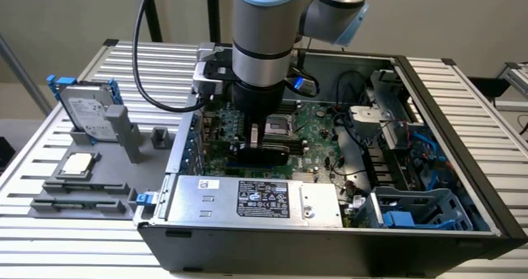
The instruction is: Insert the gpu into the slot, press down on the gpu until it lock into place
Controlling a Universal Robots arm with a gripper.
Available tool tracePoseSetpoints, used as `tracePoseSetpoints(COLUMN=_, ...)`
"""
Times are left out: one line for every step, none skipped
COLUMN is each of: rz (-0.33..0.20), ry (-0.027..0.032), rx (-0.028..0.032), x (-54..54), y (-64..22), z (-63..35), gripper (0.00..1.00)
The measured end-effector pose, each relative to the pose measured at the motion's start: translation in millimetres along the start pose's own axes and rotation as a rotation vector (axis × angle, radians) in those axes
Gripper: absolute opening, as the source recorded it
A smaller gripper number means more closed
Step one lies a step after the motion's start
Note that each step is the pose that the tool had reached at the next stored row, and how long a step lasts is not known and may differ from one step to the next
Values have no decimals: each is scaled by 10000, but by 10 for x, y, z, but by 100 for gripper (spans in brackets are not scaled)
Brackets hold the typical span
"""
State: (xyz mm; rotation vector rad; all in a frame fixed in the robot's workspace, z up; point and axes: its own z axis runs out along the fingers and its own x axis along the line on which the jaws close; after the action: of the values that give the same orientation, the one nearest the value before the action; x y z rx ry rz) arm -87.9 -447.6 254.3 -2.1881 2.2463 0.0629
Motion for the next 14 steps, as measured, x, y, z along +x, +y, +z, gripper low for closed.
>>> tracePoseSetpoints(rz=-9, ry=-3, rx=2, x=0, y=-1, z=6, gripper=26)
tracePoseSetpoints(rz=-21, ry=-2, rx=1, x=0, y=-1, z=14, gripper=26)
tracePoseSetpoints(rz=-32, ry=0, rx=-3, x=1, y=-1, z=22, gripper=26)
tracePoseSetpoints(rz=-44, ry=3, rx=-5, x=2, y=-1, z=32, gripper=26)
tracePoseSetpoints(rz=-57, ry=-1, rx=-2, x=2, y=-2, z=45, gripper=26)
tracePoseSetpoints(rz=-69, ry=-4, rx=-2, x=2, y=-2, z=58, gripper=26)
tracePoseSetpoints(rz=-80, ry=2, rx=-5, x=3, y=-2, z=67, gripper=26)
tracePoseSetpoints(rz=-91, ry=5, rx=-9, x=3, y=-2, z=75, gripper=26)
tracePoseSetpoints(rz=-103, ry=6, rx=-9, x=4, y=-2, z=83, gripper=26)
tracePoseSetpoints(rz=-113, ry=3, rx=-7, x=4, y=-2, z=91, gripper=26)
tracePoseSetpoints(rz=-122, ry=-1, rx=-7, x=4, y=-2, z=97, gripper=26)
tracePoseSetpoints(rz=-129, ry=-4, rx=-6, x=4, y=-2, z=98, gripper=26)
tracePoseSetpoints(rz=-134, ry=-7, rx=-5, x=3, y=-3, z=100, gripper=26)
tracePoseSetpoints(rz=-137, ry=-11, rx=-4, x=3, y=-3, z=101, gripper=26)
